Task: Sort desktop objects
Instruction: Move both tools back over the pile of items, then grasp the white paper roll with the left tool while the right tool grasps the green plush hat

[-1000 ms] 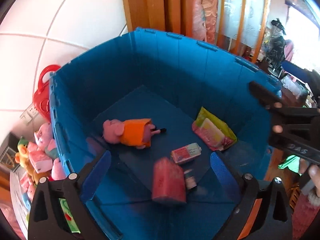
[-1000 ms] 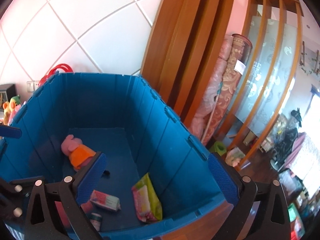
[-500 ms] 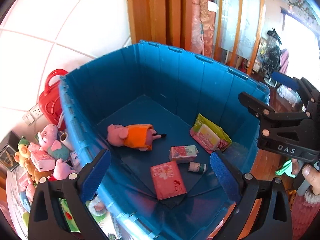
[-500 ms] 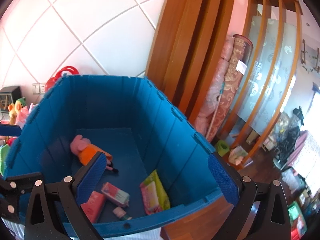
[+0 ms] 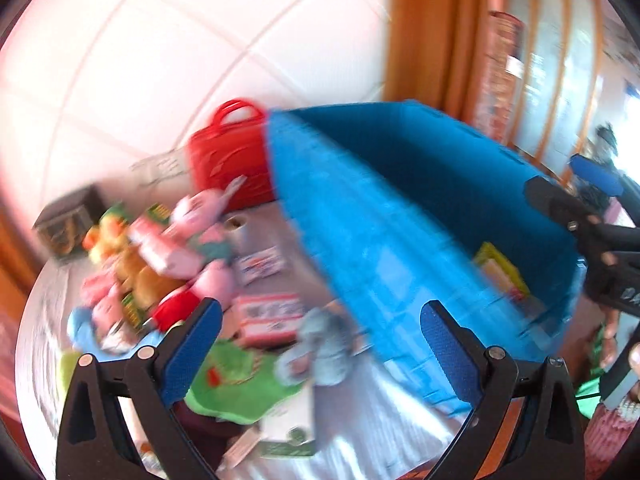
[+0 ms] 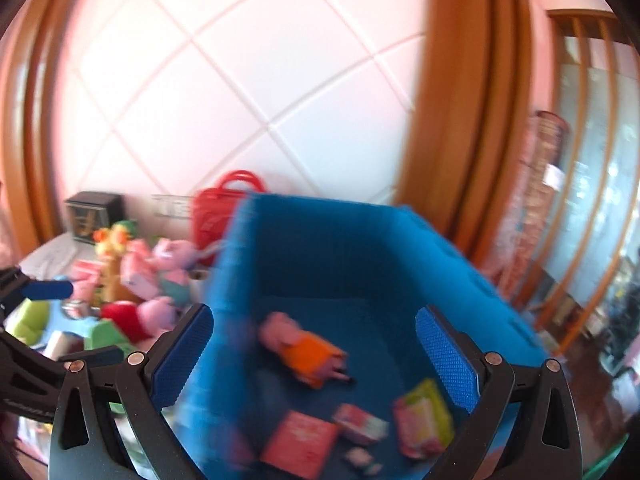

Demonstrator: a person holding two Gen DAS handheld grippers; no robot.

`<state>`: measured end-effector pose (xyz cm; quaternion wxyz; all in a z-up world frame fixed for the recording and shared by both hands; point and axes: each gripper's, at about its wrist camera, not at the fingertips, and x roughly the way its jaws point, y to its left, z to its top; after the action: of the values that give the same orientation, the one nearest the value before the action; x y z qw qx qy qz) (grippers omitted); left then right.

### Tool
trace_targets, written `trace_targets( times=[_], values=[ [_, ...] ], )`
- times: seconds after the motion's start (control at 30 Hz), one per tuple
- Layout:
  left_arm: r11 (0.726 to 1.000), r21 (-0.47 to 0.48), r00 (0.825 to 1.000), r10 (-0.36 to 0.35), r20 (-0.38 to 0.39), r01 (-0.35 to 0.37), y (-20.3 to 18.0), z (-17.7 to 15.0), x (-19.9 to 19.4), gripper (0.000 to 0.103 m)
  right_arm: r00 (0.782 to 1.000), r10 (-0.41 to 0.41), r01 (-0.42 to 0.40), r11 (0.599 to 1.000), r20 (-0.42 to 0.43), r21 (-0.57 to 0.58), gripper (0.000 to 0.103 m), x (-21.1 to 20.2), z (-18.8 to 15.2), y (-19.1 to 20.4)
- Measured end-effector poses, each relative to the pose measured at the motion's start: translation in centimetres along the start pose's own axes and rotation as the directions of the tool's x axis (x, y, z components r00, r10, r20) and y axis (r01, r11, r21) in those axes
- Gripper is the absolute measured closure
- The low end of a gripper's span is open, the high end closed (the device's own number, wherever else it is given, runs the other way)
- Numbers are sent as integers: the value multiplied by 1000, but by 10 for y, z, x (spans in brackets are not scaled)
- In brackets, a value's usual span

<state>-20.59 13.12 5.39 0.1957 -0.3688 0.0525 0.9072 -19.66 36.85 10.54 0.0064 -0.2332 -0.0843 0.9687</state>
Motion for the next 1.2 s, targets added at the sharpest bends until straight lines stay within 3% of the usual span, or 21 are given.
trace_targets(
  times=[0.2, 0.37, 0.5, 0.63, 0.97, 1.03, 1.2],
  values=[
    [978, -86, 982, 188, -15, -188, 91, -43, -12, 2, 990, 138, -139, 987, -21, -77, 0, 12, 7, 89],
    [955, -110, 962, 272, -34, -274, 142, -76, -16, 2, 979, 186, -195, 974, -89, -117, 0, 34, -8, 155],
    [954, -139, 962, 255, -98, -267, 170, -99, -1, 2, 972, 175, -197, 970, -155, -142, 0, 55, -27, 188],
    [952, -143, 957, 248, -151, -269, 187, -124, 18, 11, 951, 189, -221, 969, -247, -109, 0, 78, -51, 198],
    [920, -196, 918, 281, -279, -341, 239, -176, 42, 14, 872, 192, -242, 969, -450, -55, 0, 134, -103, 208],
    [915, -216, 917, 271, -294, -340, 248, -180, 48, 22, 851, 219, -275, 960, -477, -49, 0, 143, -110, 219],
    [929, -216, 921, 222, -320, -299, 250, -181, 77, 33, 832, 244, -304, 952, -499, -41, 0, 155, -115, 242]
  ],
)
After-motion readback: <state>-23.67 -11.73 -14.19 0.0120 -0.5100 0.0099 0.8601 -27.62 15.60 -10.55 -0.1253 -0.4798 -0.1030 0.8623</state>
